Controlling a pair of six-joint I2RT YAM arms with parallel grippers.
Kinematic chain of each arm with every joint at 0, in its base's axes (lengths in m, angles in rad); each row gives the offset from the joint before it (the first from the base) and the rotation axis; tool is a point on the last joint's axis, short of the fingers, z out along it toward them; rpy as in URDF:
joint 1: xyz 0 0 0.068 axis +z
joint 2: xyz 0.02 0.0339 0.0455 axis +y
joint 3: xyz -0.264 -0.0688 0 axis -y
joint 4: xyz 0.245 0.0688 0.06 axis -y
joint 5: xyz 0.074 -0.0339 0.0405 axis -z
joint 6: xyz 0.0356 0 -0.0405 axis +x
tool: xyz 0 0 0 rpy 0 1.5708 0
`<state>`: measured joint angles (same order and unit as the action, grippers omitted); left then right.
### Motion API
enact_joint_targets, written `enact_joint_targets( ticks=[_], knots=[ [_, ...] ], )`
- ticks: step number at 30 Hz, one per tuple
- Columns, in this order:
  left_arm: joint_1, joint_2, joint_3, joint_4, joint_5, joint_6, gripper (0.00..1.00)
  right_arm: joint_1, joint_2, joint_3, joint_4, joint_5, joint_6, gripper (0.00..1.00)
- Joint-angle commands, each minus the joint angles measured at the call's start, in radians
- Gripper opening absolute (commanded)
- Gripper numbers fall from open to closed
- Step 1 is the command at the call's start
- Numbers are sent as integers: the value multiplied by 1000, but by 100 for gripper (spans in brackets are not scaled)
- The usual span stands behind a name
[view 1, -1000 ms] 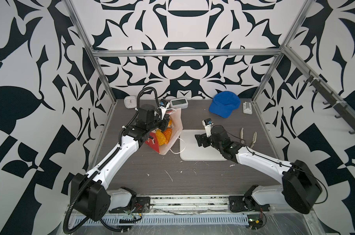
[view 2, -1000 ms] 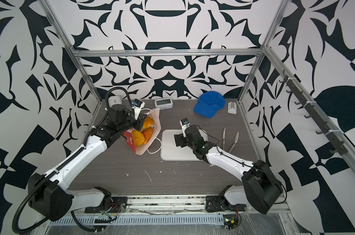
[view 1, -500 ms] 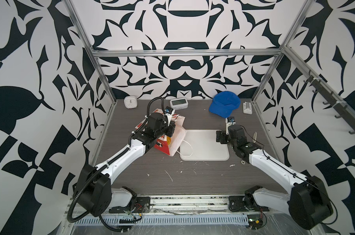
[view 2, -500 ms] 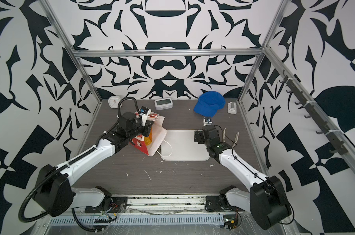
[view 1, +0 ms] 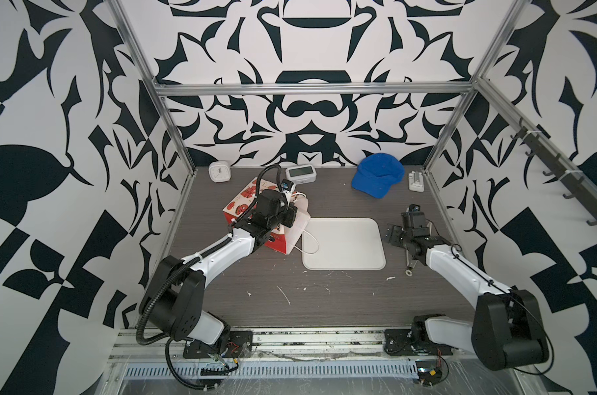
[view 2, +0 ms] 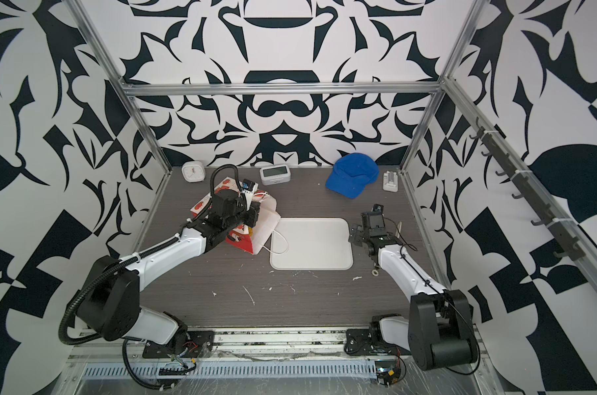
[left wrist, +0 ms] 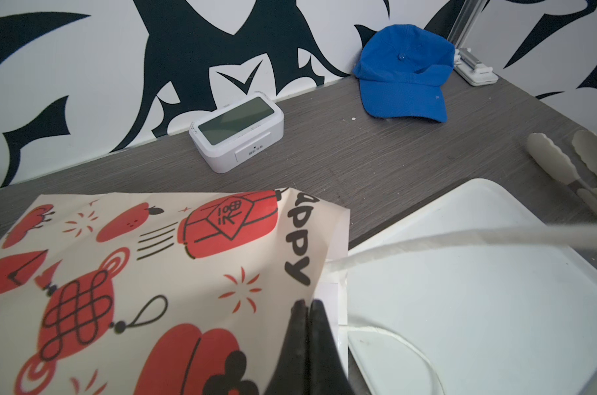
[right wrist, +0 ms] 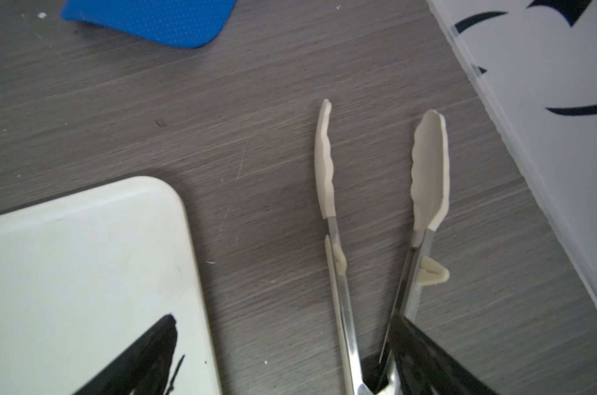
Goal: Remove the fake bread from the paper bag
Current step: 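Tilt the gripped bag toward the tray with the left gripper while the right approaches tongs, then grasp the metal tongs by the handle with the right gripper and lift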
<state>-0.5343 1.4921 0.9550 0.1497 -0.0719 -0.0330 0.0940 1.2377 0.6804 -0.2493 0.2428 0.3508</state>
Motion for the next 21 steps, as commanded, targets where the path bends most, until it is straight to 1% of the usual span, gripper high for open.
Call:
enact_joint_targets(
  ticks=[1,7,11,14,17,18,21],
  knots=[
    [24,11,-10,67,-25,-36,0,-15,-38,8,-79,11,37,99],
    [29,-2,-17,88,-13,-33,0,-35,-96,5,-192,40,62,100],
    [39,-4,-21,90,3,-44,0,-75,-118,-5,-231,-11,85,100],
    [55,6,-25,92,44,-68,0,-93,-124,5,-266,-25,99,100],
    [57,11,-34,96,47,-64,0,-118,-113,-6,-271,-39,106,100],
    [58,10,-39,103,47,-62,0,-131,-102,-11,-271,-79,110,100],
    [66,3,-50,116,56,-61,0,-175,-50,-9,-256,-140,117,100]
  ],
)
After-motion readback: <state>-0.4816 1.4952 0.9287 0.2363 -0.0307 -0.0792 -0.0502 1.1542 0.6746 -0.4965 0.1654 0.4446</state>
